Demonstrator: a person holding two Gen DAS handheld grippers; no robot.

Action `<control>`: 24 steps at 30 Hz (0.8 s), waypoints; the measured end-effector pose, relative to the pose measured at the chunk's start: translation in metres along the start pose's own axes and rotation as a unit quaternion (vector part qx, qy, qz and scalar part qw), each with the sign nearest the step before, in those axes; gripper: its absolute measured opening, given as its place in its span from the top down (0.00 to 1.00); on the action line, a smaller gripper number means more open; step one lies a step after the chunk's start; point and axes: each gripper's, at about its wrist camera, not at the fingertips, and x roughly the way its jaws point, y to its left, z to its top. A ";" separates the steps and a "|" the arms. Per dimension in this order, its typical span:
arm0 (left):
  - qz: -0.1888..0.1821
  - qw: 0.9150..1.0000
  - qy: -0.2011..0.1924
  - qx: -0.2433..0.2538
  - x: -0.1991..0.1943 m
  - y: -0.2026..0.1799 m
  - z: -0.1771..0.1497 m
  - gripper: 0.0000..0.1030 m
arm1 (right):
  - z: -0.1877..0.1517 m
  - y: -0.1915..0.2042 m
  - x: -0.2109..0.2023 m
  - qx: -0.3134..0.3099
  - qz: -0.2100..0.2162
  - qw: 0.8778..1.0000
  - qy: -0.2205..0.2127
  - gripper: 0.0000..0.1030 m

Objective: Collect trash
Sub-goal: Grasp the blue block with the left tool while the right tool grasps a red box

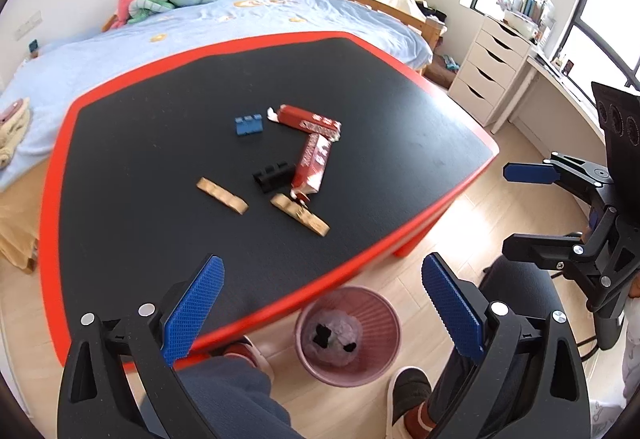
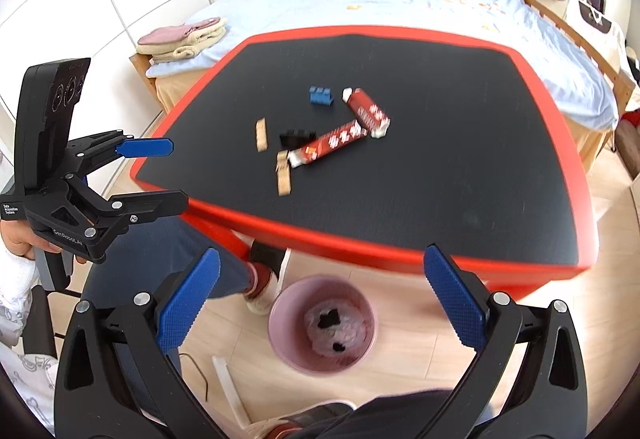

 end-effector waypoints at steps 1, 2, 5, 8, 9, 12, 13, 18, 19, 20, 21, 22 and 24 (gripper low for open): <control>0.002 1.000 -0.001 0.000 0.001 0.003 0.003 0.07 | 0.006 -0.001 0.002 -0.003 -0.001 1.000 -0.001 0.03; 0.005 1.000 -0.002 -0.001 0.002 0.007 0.008 0.07 | 0.012 -0.003 0.004 -0.007 -0.003 1.000 -0.003 0.03; 0.014 1.000 -0.006 -0.007 0.007 0.017 0.023 0.07 | 0.028 -0.007 0.012 -0.014 -0.004 1.000 -0.004 0.03; 0.025 0.999 -0.010 -0.021 0.014 0.028 0.039 0.07 | 0.050 -0.014 0.025 -0.021 -0.003 1.000 -0.002 0.03; 0.027 0.999 -0.010 -0.026 0.016 0.031 0.044 0.07 | 0.055 -0.016 0.029 -0.022 -0.003 1.000 0.000 0.03; 0.034 0.999 -0.007 -0.037 0.028 0.041 0.059 0.07 | 0.072 -0.022 0.045 -0.029 -0.008 1.000 0.006 0.03; 0.036 0.999 -0.005 -0.040 0.033 0.043 0.064 0.07 | 0.077 -0.024 0.050 -0.030 -0.008 0.999 0.007 0.03; 0.048 0.997 0.003 -0.061 0.057 0.055 0.081 0.07 | 0.099 -0.035 0.084 -0.035 -0.011 0.999 0.024 0.03; 0.050 0.997 0.005 -0.066 0.063 0.057 0.084 0.07 | 0.102 -0.037 0.089 -0.035 -0.010 0.999 0.025 0.03; 0.054 0.996 0.008 -0.070 0.069 0.059 0.088 0.07 | 0.105 -0.039 0.095 -0.037 -0.007 0.999 0.027 0.03; 0.057 0.996 0.010 -0.072 0.074 0.061 0.090 0.07 | 0.109 -0.040 0.102 -0.039 -0.007 0.999 0.031 0.03; 0.058 0.995 0.014 -0.075 0.081 0.062 0.094 0.07 | 0.111 -0.042 0.108 -0.042 -0.007 0.999 0.034 0.03; 0.059 0.995 0.018 -0.079 0.091 0.065 0.098 0.07 | 0.117 -0.045 0.120 -0.049 -0.006 0.998 0.039 0.03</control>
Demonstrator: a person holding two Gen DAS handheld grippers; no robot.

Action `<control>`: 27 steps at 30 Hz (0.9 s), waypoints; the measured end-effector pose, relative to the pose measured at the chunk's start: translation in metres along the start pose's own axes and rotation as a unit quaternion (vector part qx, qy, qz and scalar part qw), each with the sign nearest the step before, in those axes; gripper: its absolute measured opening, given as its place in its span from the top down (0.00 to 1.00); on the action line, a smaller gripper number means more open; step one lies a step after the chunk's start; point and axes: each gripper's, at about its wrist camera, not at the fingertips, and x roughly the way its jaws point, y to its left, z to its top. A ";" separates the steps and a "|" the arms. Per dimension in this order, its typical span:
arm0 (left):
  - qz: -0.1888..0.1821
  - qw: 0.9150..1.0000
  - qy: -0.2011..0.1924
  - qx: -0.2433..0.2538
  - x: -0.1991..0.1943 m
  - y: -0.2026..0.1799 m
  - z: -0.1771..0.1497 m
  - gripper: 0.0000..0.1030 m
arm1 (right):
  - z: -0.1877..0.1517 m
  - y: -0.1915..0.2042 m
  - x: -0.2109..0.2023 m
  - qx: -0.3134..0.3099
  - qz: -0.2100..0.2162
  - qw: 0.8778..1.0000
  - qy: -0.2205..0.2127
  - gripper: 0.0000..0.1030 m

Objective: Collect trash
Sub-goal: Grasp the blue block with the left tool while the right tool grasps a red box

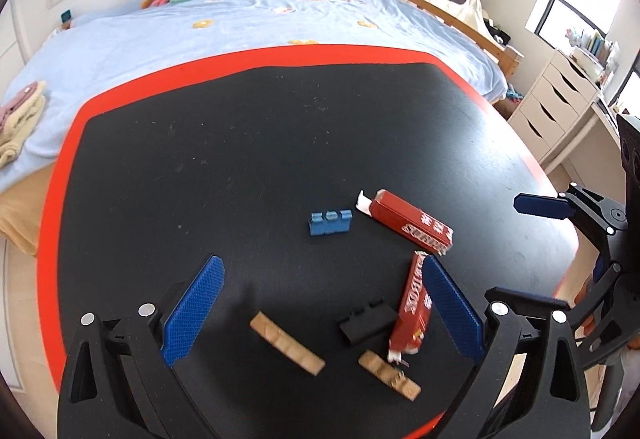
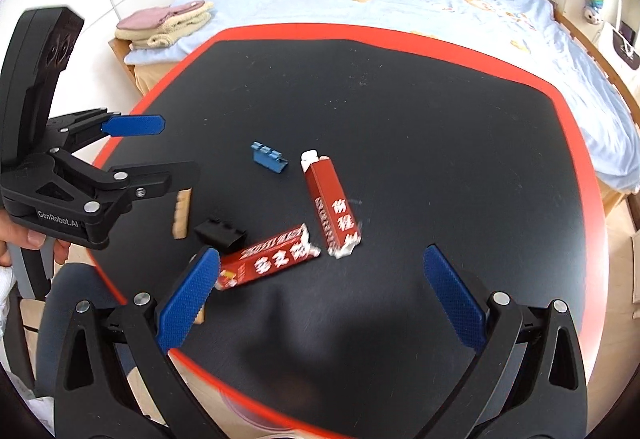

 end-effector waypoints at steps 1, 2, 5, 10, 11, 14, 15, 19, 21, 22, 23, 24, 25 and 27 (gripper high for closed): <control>0.001 1.000 0.003 -0.002 0.005 0.001 0.002 0.07 | 0.003 -0.002 0.006 -0.001 0.001 1.000 0.003 0.03; 0.001 1.000 0.006 -0.003 0.011 0.001 0.005 0.07 | 0.006 -0.005 0.010 -0.002 0.002 1.000 0.004 0.03; 0.003 1.000 0.016 -0.006 0.026 0.000 0.011 0.07 | 0.011 -0.009 0.024 -0.008 0.007 1.000 0.011 0.03; 0.012 0.999 0.029 -0.013 0.049 0.001 0.016 0.08 | 0.016 -0.013 0.045 -0.018 0.019 0.999 0.024 0.14; 0.013 0.999 0.030 -0.014 0.052 0.002 0.016 0.08 | 0.016 -0.012 0.048 -0.020 0.020 0.999 0.027 0.19; 0.018 0.999 0.036 -0.015 0.061 0.002 0.016 0.19 | 0.018 -0.012 0.057 -0.026 0.026 0.999 0.033 0.30; 0.020 0.999 0.039 -0.015 0.064 0.002 0.016 0.23 | 0.019 -0.012 0.059 -0.027 0.027 0.999 0.035 0.33; 0.030 0.999 0.039 -0.015 0.070 0.003 0.015 0.32 | 0.020 -0.011 0.065 -0.031 0.032 0.998 0.038 0.45; 0.033 0.999 0.035 -0.013 0.069 0.003 0.016 0.39 | 0.020 -0.011 0.066 -0.033 0.029 0.998 0.039 0.55; 0.036 0.999 0.033 -0.010 0.069 0.003 0.016 0.43 | 0.020 -0.011 0.067 -0.034 0.029 0.998 0.038 0.57; 0.039 0.999 0.032 -0.007 0.068 0.002 0.015 0.49 | 0.019 -0.012 0.067 -0.035 0.028 0.998 0.037 0.61; 0.039 0.999 0.032 -0.004 0.067 0.002 0.015 0.53 | 0.020 -0.012 0.067 -0.036 0.027 0.998 0.036 0.65; 0.039 0.999 0.032 -0.001 0.066 0.002 0.015 0.56 | 0.020 -0.012 0.067 -0.035 0.026 0.998 0.036 0.69; 0.041 0.999 0.032 0.003 0.065 0.004 0.014 0.68 | 0.020 -0.011 0.067 -0.037 0.023 0.998 0.037 0.80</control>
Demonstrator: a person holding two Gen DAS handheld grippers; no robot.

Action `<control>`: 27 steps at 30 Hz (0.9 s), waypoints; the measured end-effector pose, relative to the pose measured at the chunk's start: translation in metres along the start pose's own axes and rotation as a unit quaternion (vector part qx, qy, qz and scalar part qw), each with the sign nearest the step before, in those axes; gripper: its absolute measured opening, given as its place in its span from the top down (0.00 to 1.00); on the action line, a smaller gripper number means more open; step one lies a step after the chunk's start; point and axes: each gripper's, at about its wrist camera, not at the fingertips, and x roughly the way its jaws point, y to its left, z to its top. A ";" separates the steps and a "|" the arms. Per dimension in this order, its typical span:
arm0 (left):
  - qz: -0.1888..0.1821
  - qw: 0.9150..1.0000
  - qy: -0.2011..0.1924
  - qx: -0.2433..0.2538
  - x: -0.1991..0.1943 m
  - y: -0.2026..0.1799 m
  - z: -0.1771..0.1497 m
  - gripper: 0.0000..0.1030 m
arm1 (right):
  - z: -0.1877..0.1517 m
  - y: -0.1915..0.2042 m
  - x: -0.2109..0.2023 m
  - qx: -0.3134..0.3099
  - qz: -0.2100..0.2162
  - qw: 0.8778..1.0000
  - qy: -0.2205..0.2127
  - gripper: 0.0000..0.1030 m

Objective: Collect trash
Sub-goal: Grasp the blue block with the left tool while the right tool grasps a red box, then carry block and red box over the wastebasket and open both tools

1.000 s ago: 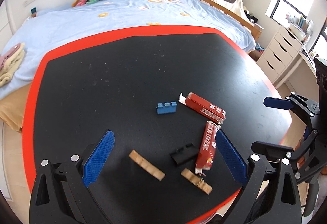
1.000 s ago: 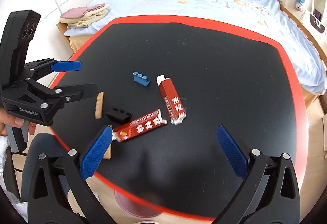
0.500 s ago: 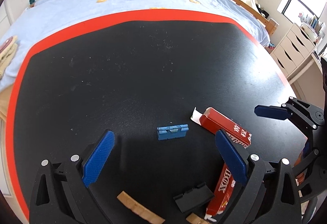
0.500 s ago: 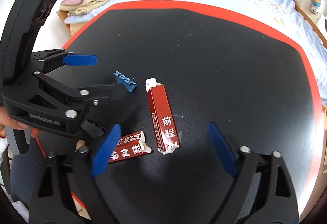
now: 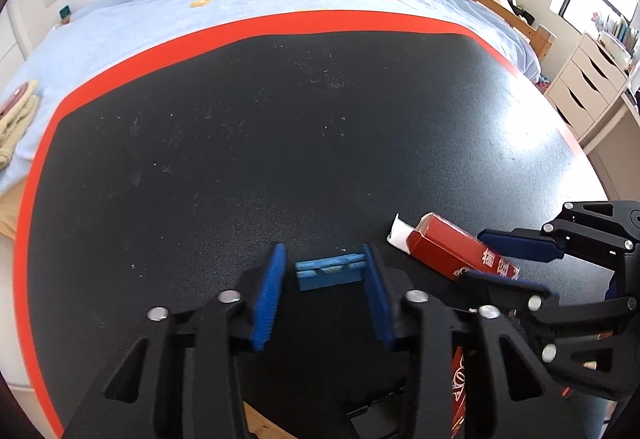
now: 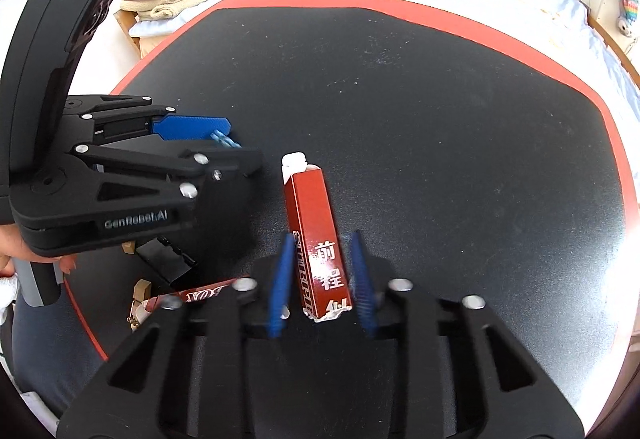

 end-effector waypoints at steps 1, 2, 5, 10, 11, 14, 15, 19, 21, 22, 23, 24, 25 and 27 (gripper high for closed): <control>-0.003 1.000 0.000 0.001 -0.001 0.001 -0.001 0.68 | -0.001 0.002 0.000 0.000 0.000 1.000 0.000 0.82; -0.005 1.000 0.000 0.002 0.001 -0.001 0.002 0.68 | -0.001 0.003 -0.001 -0.001 0.000 1.000 -0.001 0.84; -0.008 1.000 -0.002 0.006 0.001 -0.001 0.003 0.68 | -0.001 0.003 -0.001 0.002 -0.005 1.000 -0.004 0.86; -0.013 1.000 -0.009 0.014 -0.008 0.001 -0.001 0.68 | -0.007 -0.001 -0.014 0.015 -0.009 1.000 -0.015 0.87; -0.014 1.000 -0.011 0.015 -0.012 0.001 -0.002 0.68 | -0.006 -0.002 -0.017 0.017 -0.010 1.000 -0.017 0.87; -0.020 0.999 -0.019 0.024 -0.025 0.000 -0.005 0.68 | -0.012 0.000 -0.035 0.024 -0.012 0.999 -0.027 0.87; -0.022 0.999 -0.021 0.028 -0.030 -0.001 -0.007 0.68 | -0.014 0.003 -0.040 0.026 -0.012 0.999 -0.030 0.87; -0.032 0.998 -0.031 0.039 -0.052 -0.005 -0.017 0.68 | -0.016 0.013 -0.061 0.032 -0.014 0.998 -0.043 0.86; -0.039 0.997 -0.037 0.047 -0.065 -0.009 -0.023 0.68 | -0.021 0.018 -0.075 0.035 -0.015 0.998 -0.053 0.87; -0.043 0.997 -0.040 0.050 -0.072 -0.011 -0.026 0.68 | -0.024 0.021 -0.081 0.037 -0.016 0.998 -0.057 0.87; -0.046 0.997 -0.043 0.054 -0.079 -0.012 -0.029 0.68 | -0.027 0.023 -0.088 0.039 -0.017 0.997 -0.061 0.86; -0.049 0.996 -0.047 0.056 -0.087 -0.013 -0.033 0.68 | -0.031 0.026 -0.096 0.042 -0.018 0.997 -0.067 0.86; -0.052 0.996 -0.050 0.058 -0.094 -0.014 -0.037 0.68 | -0.034 0.028 -0.102 0.044 -0.020 0.996 -0.071 0.86; -0.057 0.995 -0.055 0.062 -0.104 -0.016 -0.042 0.68 | -0.043 0.034 -0.115 0.048 -0.020 0.996 -0.078 0.86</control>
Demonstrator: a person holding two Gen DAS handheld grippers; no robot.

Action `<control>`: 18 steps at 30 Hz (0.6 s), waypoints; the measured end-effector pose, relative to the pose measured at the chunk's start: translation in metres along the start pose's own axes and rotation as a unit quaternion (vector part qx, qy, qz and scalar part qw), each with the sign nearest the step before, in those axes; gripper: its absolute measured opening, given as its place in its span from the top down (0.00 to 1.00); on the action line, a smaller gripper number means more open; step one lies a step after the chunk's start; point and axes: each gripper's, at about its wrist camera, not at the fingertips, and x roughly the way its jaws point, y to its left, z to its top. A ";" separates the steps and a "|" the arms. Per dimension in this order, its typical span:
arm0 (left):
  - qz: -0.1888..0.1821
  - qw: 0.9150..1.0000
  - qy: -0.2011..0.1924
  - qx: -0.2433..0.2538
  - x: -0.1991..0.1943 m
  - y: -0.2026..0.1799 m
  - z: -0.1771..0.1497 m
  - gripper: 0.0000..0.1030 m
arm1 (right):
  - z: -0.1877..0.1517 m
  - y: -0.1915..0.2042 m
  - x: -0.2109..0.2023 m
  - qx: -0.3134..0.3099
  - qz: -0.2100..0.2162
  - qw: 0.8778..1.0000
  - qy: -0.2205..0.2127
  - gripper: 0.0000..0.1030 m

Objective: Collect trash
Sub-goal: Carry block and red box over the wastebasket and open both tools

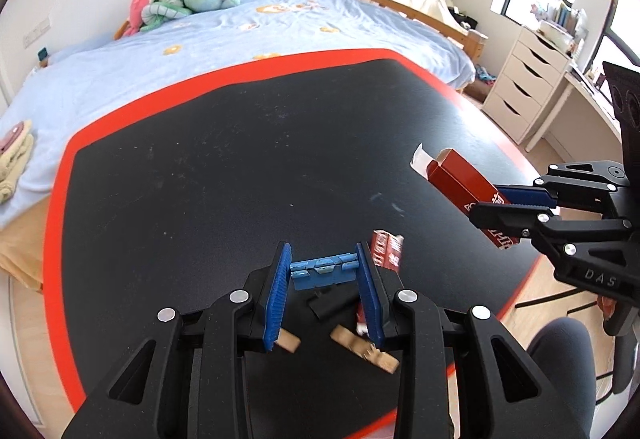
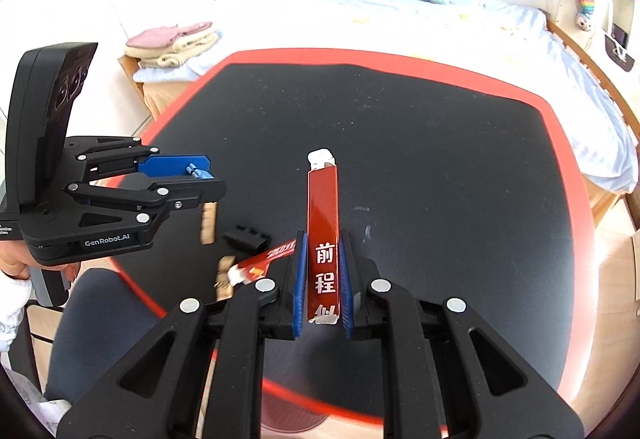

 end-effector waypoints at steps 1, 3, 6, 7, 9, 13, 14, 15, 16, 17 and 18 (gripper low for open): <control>-0.002 1.000 -0.003 0.002 -0.006 -0.002 -0.003 0.68 | -0.002 0.004 -0.005 0.002 -0.001 1.000 -0.003 0.86; -0.008 1.000 -0.007 0.006 -0.017 -0.007 -0.009 0.68 | -0.012 0.008 -0.020 0.005 -0.002 1.000 -0.010 0.86; -0.016 1.000 -0.013 0.011 -0.033 -0.013 -0.021 0.68 | -0.027 0.019 -0.039 0.007 -0.005 1.000 -0.018 0.86; -0.019 1.000 -0.014 0.014 -0.037 -0.016 -0.025 0.68 | -0.030 0.022 -0.043 0.007 -0.005 1.000 -0.019 0.86; -0.023 0.999 -0.017 0.020 -0.047 -0.022 -0.035 0.68 | -0.042 0.029 -0.053 0.007 -0.004 1.000 -0.021 0.86; -0.032 0.999 -0.021 0.026 -0.059 -0.032 -0.049 0.68 | -0.065 0.040 -0.069 0.006 0.000 1.000 -0.022 0.86; -0.034 0.999 -0.022 0.026 -0.061 -0.034 -0.053 0.68 | -0.070 0.043 -0.071 0.006 -0.001 1.000 -0.021 0.86; -0.037 0.999 -0.023 0.027 -0.063 -0.036 -0.057 0.68 | -0.077 0.047 -0.074 0.006 -0.002 1.000 -0.020 0.86; -0.039 0.999 -0.023 0.028 -0.065 -0.039 -0.062 0.68 | -0.082 0.050 -0.076 0.006 -0.001 1.000 -0.018 0.86; -0.040 0.998 -0.023 0.029 -0.067 -0.040 -0.065 0.68 | -0.087 0.053 -0.078 0.006 0.000 1.000 -0.017 0.86; -0.043 0.998 -0.022 0.030 -0.068 -0.042 -0.068 0.68 | -0.094 0.058 -0.080 0.008 0.003 1.000 -0.016 0.86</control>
